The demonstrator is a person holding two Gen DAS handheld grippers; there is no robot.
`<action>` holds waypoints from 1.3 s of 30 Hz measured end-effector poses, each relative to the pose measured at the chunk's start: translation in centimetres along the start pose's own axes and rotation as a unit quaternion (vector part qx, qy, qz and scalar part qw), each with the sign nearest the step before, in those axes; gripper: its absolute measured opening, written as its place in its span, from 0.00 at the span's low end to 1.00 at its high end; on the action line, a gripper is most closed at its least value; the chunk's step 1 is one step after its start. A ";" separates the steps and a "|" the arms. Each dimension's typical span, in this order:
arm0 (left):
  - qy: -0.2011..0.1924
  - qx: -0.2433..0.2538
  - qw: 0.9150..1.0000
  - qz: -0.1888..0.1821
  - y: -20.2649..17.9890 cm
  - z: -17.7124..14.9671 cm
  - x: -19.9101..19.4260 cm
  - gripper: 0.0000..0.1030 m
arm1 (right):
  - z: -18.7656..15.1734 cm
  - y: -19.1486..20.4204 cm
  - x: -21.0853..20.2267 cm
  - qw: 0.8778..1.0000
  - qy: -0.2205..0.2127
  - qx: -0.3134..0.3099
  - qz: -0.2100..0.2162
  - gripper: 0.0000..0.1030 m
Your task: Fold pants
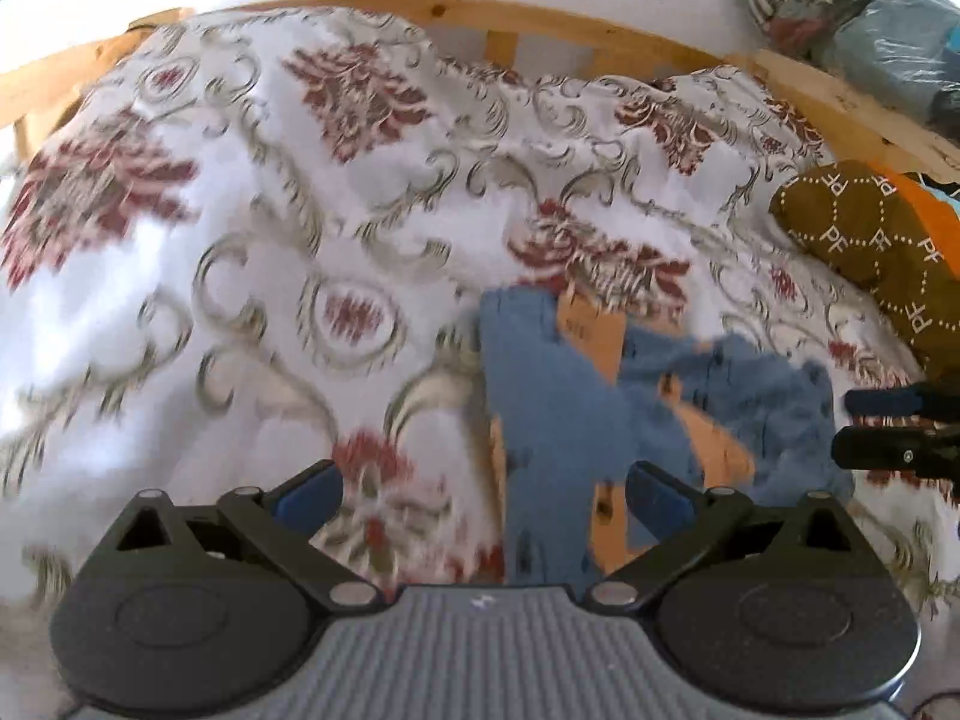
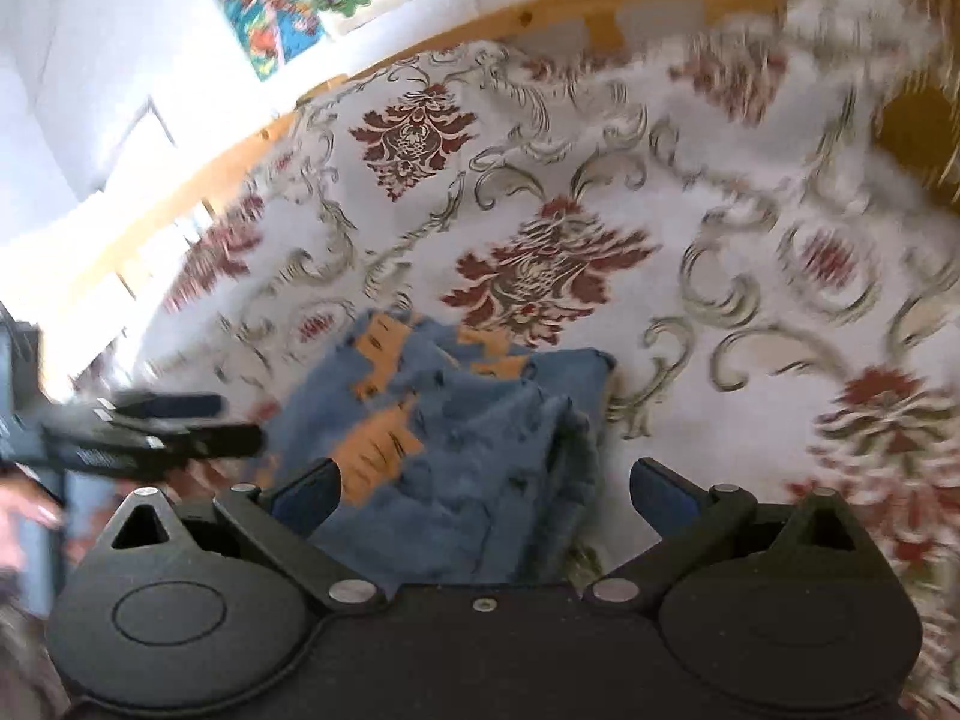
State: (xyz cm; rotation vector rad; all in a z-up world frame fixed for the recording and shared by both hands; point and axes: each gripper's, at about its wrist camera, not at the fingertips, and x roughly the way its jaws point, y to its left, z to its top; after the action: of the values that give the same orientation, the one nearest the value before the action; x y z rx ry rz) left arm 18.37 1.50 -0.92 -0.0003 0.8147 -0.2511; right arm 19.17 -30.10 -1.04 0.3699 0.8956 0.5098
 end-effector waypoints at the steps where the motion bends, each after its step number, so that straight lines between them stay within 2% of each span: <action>1: 0.001 0.004 1.000 -0.003 -0.3 0.6 0.4 1.00 | 0.5 -0.7 0.3 1.000 0.006 0.020 0.010 0.99; 5: 0.017 0.014 1.000 0.002 -1.0 2.1 2.2 1.00 | 1.4 -3.2 1.2 0.997 0.018 0.067 0.045 0.99; 10: 0.036 0.011 0.999 -0.002 -1.1 2.4 3.8 1.00 | 1.8 -4.1 1.5 0.995 0.021 0.071 0.064 0.99; 13: 0.045 0.013 0.999 -0.005 -1.1 2.2 4.4 1.00 | 1.8 -4.0 1.8 0.996 0.018 0.062 0.053 0.91; 15: 0.048 0.011 0.999 -0.006 -1.1 2.1 4.6 1.00 | 1.6 -3.8 2.0 0.997 0.014 0.059 0.046 0.81; 20: 0.050 0.001 0.999 -0.014 -0.8 1.9 4.6 1.00 | 0.9 -3.8 2.1 0.995 0.005 0.074 0.064 0.78; 23: 0.053 -0.003 0.998 -0.034 -0.4 1.6 4.4 0.99 | 0.6 -3.7 2.1 0.994 0.006 0.079 0.081 0.77; 25: 0.050 -0.005 0.997 -0.056 0.0 1.2 4.2 0.88 | 0.5 -3.8 2.1 0.993 0.004 0.081 0.083 0.72; 26: 0.049 -0.007 0.997 -0.067 0.1 1.1 4.1 0.84 | 0.4 -4.0 2.1 0.993 0.003 0.086 0.083 0.65; 28: 0.048 -0.012 0.995 -0.090 0.5 0.8 3.9 0.70 | 0.2 -4.6 2.0 0.991 0.002 0.103 0.081 0.51; 29: 0.048 -0.013 0.994 -0.100 0.6 0.7 3.9 0.65 | 0.1 -4.9 1.9 0.991 0.002 0.110 0.078 0.41; 30: 0.049 -0.014 0.993 -0.111 0.6 0.6 3.8 0.56 | -0.1 -5.1 1.9 0.990 0.001 0.117 0.075 0.35; 31: 0.049 -0.015 0.991 -0.122 0.7 0.6 3.8 0.53 | -0.3 -5.2 1.8 0.990 -0.002 0.121 0.075 0.34; 32: 0.049 -0.015 0.991 -0.122 0.6 0.6 3.8 0.52 | -0.5 -5.2 1.7 0.990 -0.006 0.124 0.073 0.31; 34: 0.052 -0.009 0.991 -0.121 0.4 0.7 3.8 0.44 | -0.8 -4.8 1.4 0.991 -0.016 0.120 0.064 0.28; 39: 0.049 -0.008 0.994 -0.095 -0.7 1.2 3.1 0.26 | -0.4 -2.5 0.3 0.996 -0.042 0.074 0.041 0.22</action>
State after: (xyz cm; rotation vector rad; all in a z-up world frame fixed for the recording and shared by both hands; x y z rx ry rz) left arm 21.07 0.02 -2.23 -0.0814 0.9153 -0.4274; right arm 19.63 -31.94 -2.69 0.5611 0.8418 0.5002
